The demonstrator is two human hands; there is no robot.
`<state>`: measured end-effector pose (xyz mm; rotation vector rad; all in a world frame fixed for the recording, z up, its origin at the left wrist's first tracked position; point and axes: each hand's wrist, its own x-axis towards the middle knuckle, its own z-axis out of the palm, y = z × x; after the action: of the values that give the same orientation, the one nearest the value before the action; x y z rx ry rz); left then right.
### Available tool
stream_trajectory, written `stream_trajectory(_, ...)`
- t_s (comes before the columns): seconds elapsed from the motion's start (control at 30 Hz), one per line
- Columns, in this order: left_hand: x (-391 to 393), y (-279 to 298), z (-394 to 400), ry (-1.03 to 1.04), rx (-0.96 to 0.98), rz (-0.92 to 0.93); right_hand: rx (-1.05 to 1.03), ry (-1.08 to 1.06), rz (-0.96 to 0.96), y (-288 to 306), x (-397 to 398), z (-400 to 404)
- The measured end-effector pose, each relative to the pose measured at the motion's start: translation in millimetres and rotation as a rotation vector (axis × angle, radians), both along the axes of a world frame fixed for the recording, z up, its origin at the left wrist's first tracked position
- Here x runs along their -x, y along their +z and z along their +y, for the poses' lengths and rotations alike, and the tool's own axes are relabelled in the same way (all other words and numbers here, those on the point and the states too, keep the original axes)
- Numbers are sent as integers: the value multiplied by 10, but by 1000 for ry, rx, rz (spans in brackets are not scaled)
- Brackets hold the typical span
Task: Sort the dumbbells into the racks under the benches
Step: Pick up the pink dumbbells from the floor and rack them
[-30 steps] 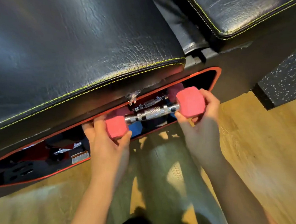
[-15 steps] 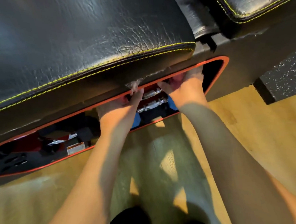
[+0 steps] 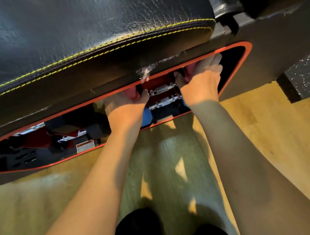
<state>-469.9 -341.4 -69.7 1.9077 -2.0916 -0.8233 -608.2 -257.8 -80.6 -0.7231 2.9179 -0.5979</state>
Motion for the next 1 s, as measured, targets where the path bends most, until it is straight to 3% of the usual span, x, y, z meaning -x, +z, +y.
stream_trajectory(0.07,-4,9,8,16,2,-13,10,21,50,11,-21,-13)
stream_trajectory(0.17,-43,-8,47,38,-160,123,14,11,4,22,-22,-10)
stream_trajectory(0.33,40,79,-1,-30,92,-84,-53,11,-18,25,17,2)
stream_trajectory(0.5,31,46,27,1,26,-25,-32,-7,-100,51,19,-9)
stream_trajectory(0.63,49,8,-7,-9,-19,-108,-38,-41,-202,93,54,-1)
stream_trajectory(0.7,52,1,-5,-20,-36,-132,-51,-38,-201,120,55,3)
stream_trajectory(0.8,62,48,-9,-55,94,-115,-64,-28,-171,104,41,2)
stream_trajectory(1.0,19,194,15,-105,-38,-49,-93,-59,-134,122,37,-19)
